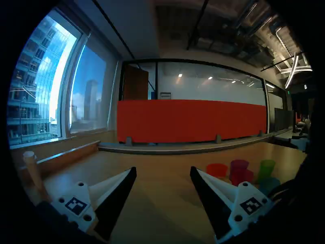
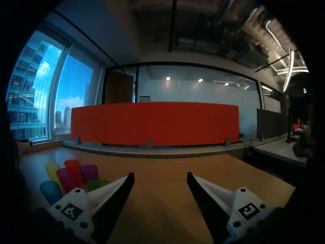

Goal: Pour water

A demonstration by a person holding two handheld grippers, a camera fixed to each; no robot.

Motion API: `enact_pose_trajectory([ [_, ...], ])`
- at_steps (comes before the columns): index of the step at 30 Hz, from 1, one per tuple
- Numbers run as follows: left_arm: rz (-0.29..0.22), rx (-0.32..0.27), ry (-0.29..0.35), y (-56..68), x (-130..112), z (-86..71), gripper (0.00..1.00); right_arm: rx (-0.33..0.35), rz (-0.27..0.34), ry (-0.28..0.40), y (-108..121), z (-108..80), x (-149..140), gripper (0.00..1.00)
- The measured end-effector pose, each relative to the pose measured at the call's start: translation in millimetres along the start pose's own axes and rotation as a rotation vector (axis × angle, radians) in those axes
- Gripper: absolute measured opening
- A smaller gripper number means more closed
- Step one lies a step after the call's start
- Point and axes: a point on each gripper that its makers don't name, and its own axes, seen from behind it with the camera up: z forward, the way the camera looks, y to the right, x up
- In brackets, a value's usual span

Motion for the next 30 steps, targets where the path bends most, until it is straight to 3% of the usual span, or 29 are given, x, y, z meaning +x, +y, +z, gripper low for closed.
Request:
enact_pose_trajectory([
  [6,0.041,-0.014,-0.018,4.6,27,5.1,0.98,0.030,-0.004,0.007,-7,-5.3,30,1.00],
  [17,0.027,-0.068,-0.029,24.3,82,13.7,0.98,0.052,0.010,-0.010,2,-2.1,89,1.00],
  [30,0.031,-0.044,-0.013,10.7,151,22.8,0.98,0.089,0.018,0.004,-2,3.9,158,1.00],
])
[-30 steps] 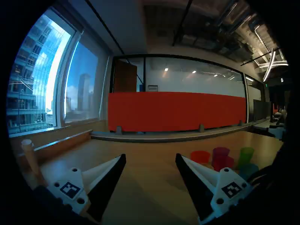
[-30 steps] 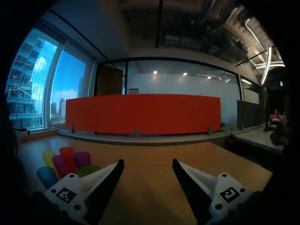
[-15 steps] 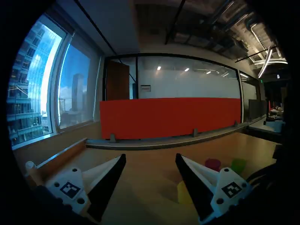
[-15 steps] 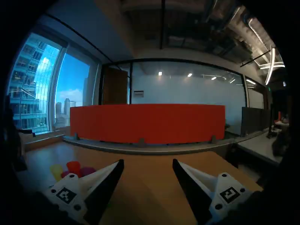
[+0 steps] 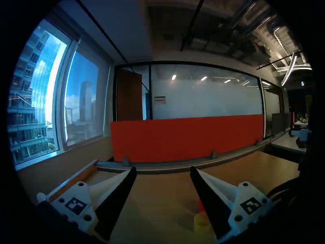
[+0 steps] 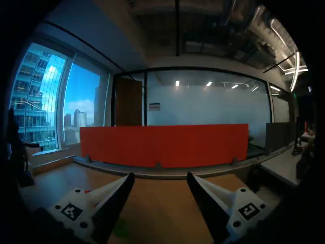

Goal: Pour water

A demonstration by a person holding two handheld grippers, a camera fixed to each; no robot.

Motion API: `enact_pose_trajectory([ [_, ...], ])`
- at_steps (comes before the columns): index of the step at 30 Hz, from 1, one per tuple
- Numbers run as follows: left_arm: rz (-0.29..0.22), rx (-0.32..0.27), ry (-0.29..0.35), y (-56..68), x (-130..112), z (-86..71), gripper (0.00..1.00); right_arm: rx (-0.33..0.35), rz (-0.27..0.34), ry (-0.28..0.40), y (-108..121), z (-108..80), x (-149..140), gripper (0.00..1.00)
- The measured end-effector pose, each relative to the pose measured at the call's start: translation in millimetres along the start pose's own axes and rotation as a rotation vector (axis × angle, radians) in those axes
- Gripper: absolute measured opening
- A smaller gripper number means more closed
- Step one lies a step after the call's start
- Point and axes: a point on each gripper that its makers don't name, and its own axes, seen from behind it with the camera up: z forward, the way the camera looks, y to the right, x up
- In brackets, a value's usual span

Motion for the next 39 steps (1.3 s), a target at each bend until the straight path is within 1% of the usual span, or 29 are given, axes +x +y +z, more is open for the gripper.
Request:
enact_pose_trajectory([
  [2,-0.004,-0.006,0.002,-0.9,11,-0.3,0.98,0.002,-0.001,0.001,0,0.3,8,1.00],
  [3,-0.006,-0.015,0.001,0.6,13,-0.5,0.98,0.004,0.000,0.003,-1,0.4,10,1.00],
  [5,-0.011,-0.038,-0.001,4.5,17,-0.7,0.98,0.009,0.004,0.006,-1,0.5,13,1.00],
  [8,-0.017,-0.083,-0.012,12.5,19,-1.3,0.98,0.034,0.009,-0.007,-4,-0.9,12,1.00],
  [12,-0.015,-0.152,-0.006,27.4,28,-3.5,0.98,0.097,-0.004,-0.024,-16,-3.1,9,1.00],
  [17,-0.029,-0.259,0.006,52.7,36,-7.2,0.98,0.184,-0.025,-0.047,-31,-3.3,8,1.00],
  [20,-0.037,-0.326,-0.001,68.2,34,-11.0,0.98,0.238,-0.022,-0.055,-41,-3.7,9,1.00],
  [23,-0.033,-0.386,-0.007,82.9,32,-14.4,0.98,0.301,-0.011,-0.056,-55,-6.2,12,1.00],
  [26,-0.029,-0.433,-0.014,94.3,29,-16.8,0.98,0.361,0.000,-0.053,-66,-8.2,17,1.00],
  [29,-0.029,-0.479,-0.016,104.9,26,-19.1,0.98,0.402,0.000,-0.054,-73,-9.5,17,1.00],
  [32,-0.024,-0.521,-0.020,113.3,21,-21.4,0.98,0.424,-0.011,-0.063,-77,-10.2,14,1.00],
  [39,0.009,-0.599,-0.047,126.3,7,-23.8,0.98,0.475,-0.045,-0.110,-84,-12.5,4,1.00],
])
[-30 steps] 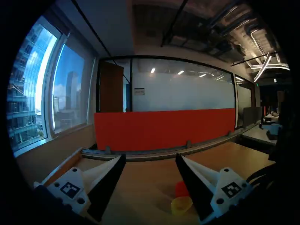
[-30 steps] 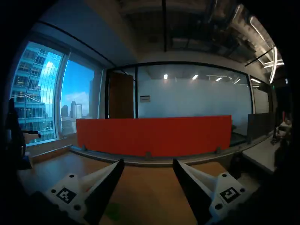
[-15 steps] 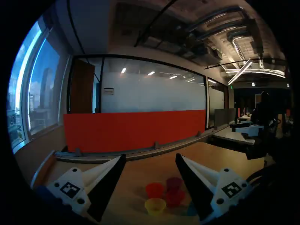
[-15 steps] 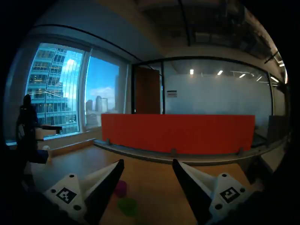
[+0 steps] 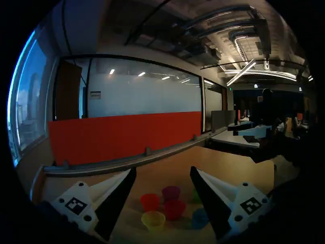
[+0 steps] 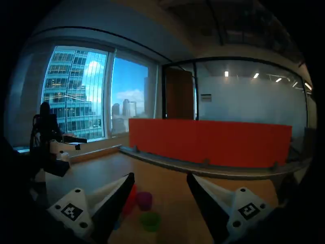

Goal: Pour water

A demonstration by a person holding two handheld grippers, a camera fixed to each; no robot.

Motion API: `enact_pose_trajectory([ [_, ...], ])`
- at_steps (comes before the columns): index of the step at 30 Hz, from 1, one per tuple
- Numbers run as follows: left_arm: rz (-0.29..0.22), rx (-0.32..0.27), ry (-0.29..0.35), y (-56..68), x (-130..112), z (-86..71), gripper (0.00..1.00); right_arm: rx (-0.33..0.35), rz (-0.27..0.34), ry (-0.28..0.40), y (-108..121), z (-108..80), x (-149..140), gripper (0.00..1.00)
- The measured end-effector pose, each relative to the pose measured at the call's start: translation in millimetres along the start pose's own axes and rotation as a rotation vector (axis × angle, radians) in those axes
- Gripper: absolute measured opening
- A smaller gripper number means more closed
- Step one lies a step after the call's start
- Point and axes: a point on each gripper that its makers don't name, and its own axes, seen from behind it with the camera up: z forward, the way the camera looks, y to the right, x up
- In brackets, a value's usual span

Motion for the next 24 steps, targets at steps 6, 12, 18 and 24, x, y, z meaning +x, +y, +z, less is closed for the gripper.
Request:
enact_pose_trajectory([
  [6,0.010,-0.083,-0.035,15.8,-16,1.9,0.99,0.044,-0.025,-0.052,-8,5.8,-12,1.00],
  [12,0.040,-0.147,-0.073,26.7,-36,5.4,0.98,0.069,-0.043,-0.097,-11,12.8,-27,1.00],
  [18,0.060,-0.209,-0.109,41.8,-55,8.3,0.98,0.097,-0.063,-0.144,-16,17.7,-45,1.00],
  [24,0.067,-0.263,-0.152,57.0,-81,12.4,0.99,0.109,-0.079,-0.183,-16,20.9,-63,1.00],
])
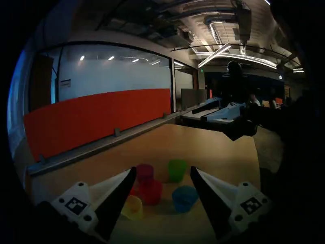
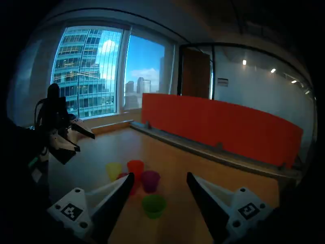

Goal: Pour water

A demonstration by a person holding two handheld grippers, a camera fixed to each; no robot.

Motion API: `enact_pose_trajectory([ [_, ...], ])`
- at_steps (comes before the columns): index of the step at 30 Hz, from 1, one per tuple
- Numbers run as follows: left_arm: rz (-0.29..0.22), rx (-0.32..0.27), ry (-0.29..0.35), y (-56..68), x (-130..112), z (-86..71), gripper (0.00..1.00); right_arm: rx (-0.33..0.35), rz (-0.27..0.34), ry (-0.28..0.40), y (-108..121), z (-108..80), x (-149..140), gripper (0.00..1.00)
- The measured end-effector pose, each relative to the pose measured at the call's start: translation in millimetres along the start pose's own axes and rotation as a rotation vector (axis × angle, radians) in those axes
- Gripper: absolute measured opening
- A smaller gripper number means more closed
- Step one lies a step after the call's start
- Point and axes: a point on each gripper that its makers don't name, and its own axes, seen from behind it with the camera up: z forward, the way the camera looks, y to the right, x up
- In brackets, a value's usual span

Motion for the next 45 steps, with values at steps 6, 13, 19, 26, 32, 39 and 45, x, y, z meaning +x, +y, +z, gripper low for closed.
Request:
enact_pose_trajectory([
  [6,0.019,-0.047,-0.043,13.4,-20,7.4,0.98,0.010,0.003,-0.037,1,4.0,-16,1.00],
  [13,0.027,-0.097,-0.095,23.4,-39,14.5,0.98,0.031,0.001,-0.068,-2,10.5,-28,1.00],
  [19,0.035,-0.124,-0.138,28.8,-56,22.8,0.98,0.044,-0.003,-0.088,-3,16.9,-39,1.00],
  [26,0.038,-0.171,-0.200,40.9,-85,31.3,0.99,0.049,0.010,-0.115,0,24.8,-55,1.00],
  [32,0.047,-0.199,-0.257,47.6,-112,40.2,0.98,0.052,0.015,-0.133,2,31.6,-67,1.00],
  [39,0.040,-0.222,-0.295,51.4,-133,52.1,0.98,0.061,0.014,-0.147,3,37.2,-74,1.00],
  [45,0.044,-0.230,-0.313,51.9,-143,63.3,0.98,0.064,0.009,-0.160,4,40.9,-80,1.00],
])
